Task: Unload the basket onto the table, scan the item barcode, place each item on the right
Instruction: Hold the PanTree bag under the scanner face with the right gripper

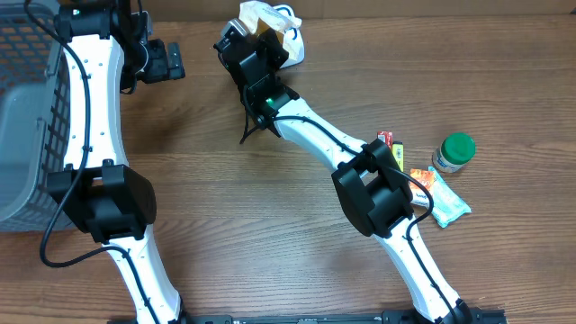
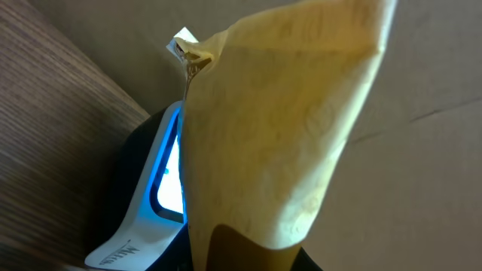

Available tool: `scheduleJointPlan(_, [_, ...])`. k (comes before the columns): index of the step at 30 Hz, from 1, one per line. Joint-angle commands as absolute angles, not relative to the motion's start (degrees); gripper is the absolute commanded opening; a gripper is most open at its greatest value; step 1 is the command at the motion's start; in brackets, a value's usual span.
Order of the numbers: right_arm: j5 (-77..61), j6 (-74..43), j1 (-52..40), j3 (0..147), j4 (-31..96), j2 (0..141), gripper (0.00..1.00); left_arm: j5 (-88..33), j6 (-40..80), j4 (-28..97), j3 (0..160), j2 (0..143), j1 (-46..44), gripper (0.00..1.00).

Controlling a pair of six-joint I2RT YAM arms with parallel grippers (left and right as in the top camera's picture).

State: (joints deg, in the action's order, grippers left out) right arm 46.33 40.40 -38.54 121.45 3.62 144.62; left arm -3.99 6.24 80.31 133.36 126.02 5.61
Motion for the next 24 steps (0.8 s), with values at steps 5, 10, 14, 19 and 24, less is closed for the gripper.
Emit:
scheduleJointPlan(5, [47.88,38.79,-38.35,121.95,3.18,139.11,0.03,-3.62,5.76,80.29,133.21,125.64,5.21,1.00])
scheduleJointPlan(10, [52.47,38.72,-38.35,121.95,3.75,132.57,0.03,-3.62,5.76,80.29,133.21,125.64,5.21,1.00])
scheduleJointPlan(14, [52.56,30.81,-38.35,121.95,14.41,126.52,0.03,-3.60,5.76,80.29,133.21,125.64,5.21,1.00])
scheduleJointPlan(19, [35.81,13.65,-37.82,121.95,41.80,119.74,0.03,-3.62,5.76,80.29,133.21,125.64,5.21,1.00])
scheduleJointPlan(24, [9.85,7.03,-35.20,121.95,67.26,117.01,0.03,-3.60,5.76,80.29,133.21,125.64,5.23,1.00])
